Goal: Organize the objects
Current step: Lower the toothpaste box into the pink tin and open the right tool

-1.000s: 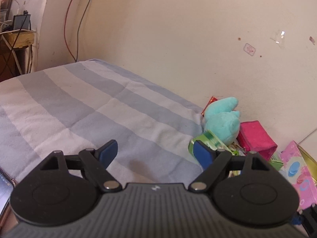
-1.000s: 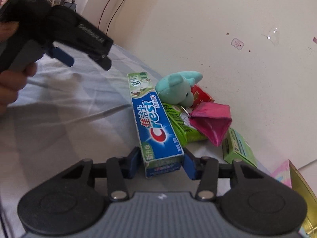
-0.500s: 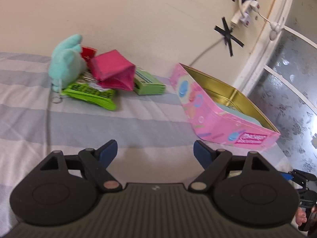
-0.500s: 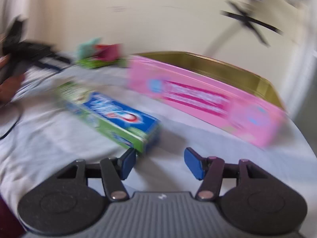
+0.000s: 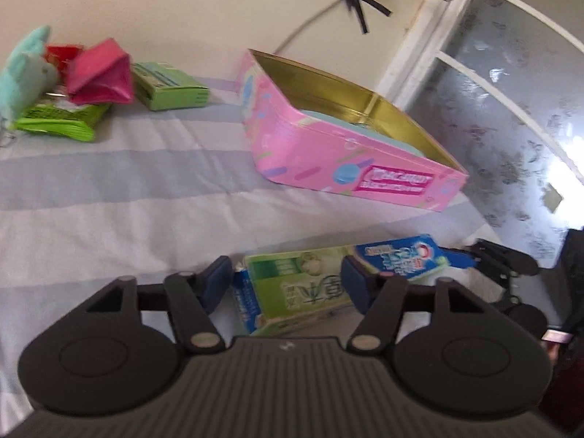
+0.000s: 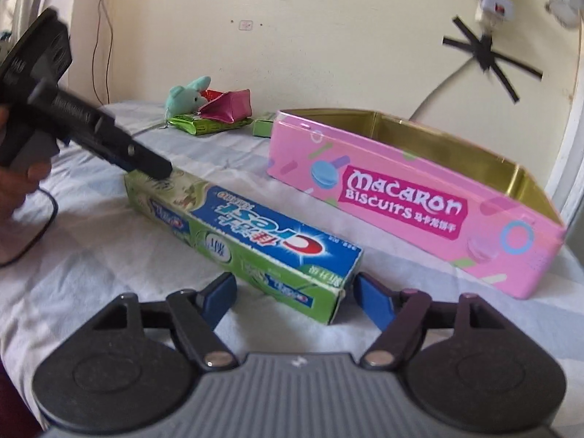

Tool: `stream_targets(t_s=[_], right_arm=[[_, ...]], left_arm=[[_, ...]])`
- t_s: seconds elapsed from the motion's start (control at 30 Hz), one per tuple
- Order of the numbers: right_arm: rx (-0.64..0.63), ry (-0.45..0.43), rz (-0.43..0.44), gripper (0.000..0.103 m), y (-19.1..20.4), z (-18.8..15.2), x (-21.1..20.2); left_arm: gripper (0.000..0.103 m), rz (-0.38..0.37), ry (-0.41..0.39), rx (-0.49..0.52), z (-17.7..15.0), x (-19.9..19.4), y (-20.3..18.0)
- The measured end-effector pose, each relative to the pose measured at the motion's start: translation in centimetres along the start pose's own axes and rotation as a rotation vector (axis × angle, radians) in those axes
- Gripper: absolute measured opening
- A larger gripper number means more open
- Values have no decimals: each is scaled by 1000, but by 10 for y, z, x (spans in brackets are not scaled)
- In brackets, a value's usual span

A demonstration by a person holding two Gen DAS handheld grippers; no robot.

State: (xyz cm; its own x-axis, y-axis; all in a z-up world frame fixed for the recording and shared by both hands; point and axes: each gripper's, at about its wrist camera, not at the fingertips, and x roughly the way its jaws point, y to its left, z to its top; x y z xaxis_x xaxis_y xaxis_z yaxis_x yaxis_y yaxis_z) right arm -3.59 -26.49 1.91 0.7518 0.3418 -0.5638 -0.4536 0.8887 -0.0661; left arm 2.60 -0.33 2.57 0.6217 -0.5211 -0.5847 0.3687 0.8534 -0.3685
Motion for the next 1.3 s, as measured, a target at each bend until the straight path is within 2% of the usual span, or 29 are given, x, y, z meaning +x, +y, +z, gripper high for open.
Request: stream_targets(t_s=[0.1,0.17,0.33,0.47,0.63,0.83,0.9,0.93,0.97,1.3], right_arm=[[17,-23,-15,60,-4,0,-5],[1,-73,-49,59,-5,2,-17],[16,-250,-129,59,-24,27,-45],[28,-302,-218,59,-48,50,-36],[72,-247,-282,59,-77,65,2],[94,-166,-348,59,-99,75,48],[94,-188,-397,61,-102,77,57],[98,-214,-436,69,-103,78,60],[102,-232,-460,73,-103,78,62],[101,-304,-454,73,-89,71,55]], left_arm=[[68,53,-36,41,9,1,-16],[68,38,-71,32,20,-3,-23],[68,21,-228,64,62,-8,-49],[69,49,-294,116,94,19,-70],[70,106,-286,122,125,70,-79],[71,154,-248,82,143,112,-73],[73,173,-238,94,145,122,-73],[75,195,-244,106,145,125,-75],[76,220,-256,116,144,127,-76],[78,293,-268,165,115,113,-87]])
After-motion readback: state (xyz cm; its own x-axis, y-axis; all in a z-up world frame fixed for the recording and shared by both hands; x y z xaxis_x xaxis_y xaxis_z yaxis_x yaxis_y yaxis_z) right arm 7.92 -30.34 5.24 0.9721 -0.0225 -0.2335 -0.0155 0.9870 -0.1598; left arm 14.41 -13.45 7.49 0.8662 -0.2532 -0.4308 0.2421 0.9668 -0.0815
